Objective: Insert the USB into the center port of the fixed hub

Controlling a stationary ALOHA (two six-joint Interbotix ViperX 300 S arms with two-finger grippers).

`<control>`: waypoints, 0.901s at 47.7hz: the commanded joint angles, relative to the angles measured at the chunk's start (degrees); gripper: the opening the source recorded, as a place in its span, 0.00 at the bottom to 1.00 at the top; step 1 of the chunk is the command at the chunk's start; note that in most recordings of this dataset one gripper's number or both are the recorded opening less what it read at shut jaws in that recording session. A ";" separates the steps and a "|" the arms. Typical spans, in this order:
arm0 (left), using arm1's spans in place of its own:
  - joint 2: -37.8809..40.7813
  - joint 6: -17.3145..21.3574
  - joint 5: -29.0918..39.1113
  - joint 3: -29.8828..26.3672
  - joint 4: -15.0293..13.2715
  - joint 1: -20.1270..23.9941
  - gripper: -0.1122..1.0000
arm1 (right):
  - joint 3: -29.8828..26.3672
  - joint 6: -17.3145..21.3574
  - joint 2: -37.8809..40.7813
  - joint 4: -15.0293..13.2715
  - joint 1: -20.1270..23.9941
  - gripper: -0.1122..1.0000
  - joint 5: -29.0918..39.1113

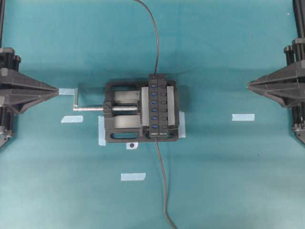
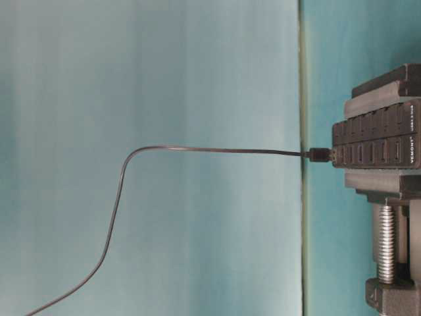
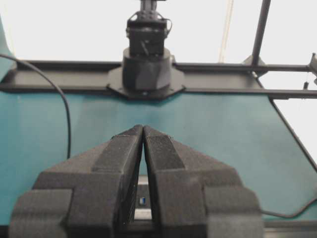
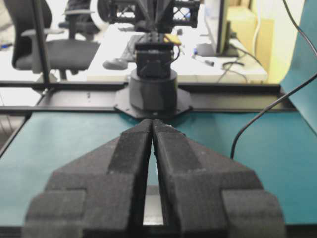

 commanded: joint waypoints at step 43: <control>1.23 -4.48 10.02 -2.02 0.44 0.35 0.10 | 0.44 7.82 -6.06 1.41 -8.44 0.10 14.50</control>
